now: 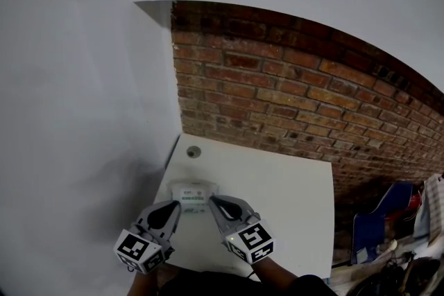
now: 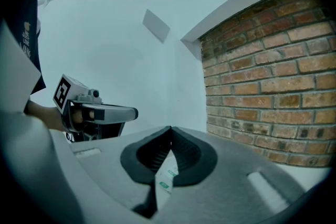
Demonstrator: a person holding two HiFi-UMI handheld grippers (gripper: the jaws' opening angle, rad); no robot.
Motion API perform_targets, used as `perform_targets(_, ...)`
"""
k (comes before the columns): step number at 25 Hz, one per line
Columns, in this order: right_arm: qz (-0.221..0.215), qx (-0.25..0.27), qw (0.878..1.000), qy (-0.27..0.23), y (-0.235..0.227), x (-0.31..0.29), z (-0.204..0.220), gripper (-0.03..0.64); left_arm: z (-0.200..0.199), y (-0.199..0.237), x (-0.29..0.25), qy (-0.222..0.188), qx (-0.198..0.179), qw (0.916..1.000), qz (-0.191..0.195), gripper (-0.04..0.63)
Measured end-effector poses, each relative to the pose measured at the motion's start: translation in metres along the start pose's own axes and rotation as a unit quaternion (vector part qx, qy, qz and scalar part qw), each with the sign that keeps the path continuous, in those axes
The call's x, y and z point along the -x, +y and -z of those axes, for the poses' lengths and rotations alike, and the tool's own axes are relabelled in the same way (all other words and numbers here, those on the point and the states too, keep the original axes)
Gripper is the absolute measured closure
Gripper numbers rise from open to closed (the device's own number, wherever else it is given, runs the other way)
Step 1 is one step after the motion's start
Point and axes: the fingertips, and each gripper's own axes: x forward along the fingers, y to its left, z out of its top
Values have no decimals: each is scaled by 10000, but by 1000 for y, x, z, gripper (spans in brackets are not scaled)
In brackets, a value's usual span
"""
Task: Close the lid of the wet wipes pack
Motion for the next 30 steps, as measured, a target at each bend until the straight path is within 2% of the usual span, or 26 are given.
perform_targets(7,-9,49,10000,71,1,-1,2,620,-7,-3,-2,-157,154,9997,54,597)
perform_targets(17,-26,76,9999,123,5,-5,4,620,4,2,3,-20,206,9998,5,597)
perform_targets(20,-40,92,9998,161,8,-6,5,620,3,2,4,-96,280,9995,59,597)
perform_targets(24,-50,98,9998,172,10,-9,5,620,8,5,5,35,218,9998,18,597)
perform_targets(30,-18,51,9998,165,11,-10,6,620,3,4,7,-98,286,9995,91,597)
